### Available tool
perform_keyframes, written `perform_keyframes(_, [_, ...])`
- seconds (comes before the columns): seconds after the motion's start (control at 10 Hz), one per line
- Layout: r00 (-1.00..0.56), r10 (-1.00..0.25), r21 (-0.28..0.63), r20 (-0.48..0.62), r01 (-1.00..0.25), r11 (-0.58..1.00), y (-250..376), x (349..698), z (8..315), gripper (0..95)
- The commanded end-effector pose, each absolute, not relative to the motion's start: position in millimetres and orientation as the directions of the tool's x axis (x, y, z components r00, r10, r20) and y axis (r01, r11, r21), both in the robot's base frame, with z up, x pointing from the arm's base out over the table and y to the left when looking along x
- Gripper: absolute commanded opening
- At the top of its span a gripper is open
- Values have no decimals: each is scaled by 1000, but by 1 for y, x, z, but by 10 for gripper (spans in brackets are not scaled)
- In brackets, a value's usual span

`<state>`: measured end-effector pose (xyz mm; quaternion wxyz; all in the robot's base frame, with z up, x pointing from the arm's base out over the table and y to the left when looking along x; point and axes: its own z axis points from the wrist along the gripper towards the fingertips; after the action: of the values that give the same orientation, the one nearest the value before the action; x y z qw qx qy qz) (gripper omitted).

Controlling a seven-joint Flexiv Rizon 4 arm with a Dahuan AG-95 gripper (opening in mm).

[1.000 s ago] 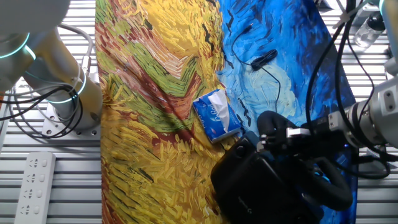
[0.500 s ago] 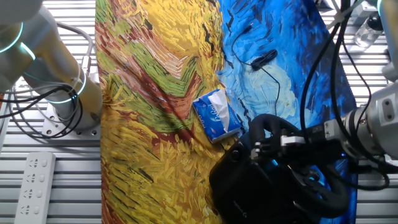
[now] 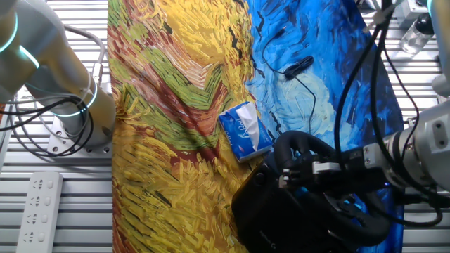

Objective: Rotate the steering wheel 90 degrees clockwise

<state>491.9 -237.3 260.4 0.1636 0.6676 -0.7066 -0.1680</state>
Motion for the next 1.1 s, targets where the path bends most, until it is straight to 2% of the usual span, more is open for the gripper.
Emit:
perform_keyframes(0.1, [-55, -998, 449, 12, -892, 55, -237, 491, 259, 570])
perform_keyframes(1.0, [-18, -1000, 449, -3, -893, 14, -246, 521, 262, 570])
perform_keyframes(1.1, [-17, -1000, 450, -2, -893, 14, -245, 521, 262, 760])
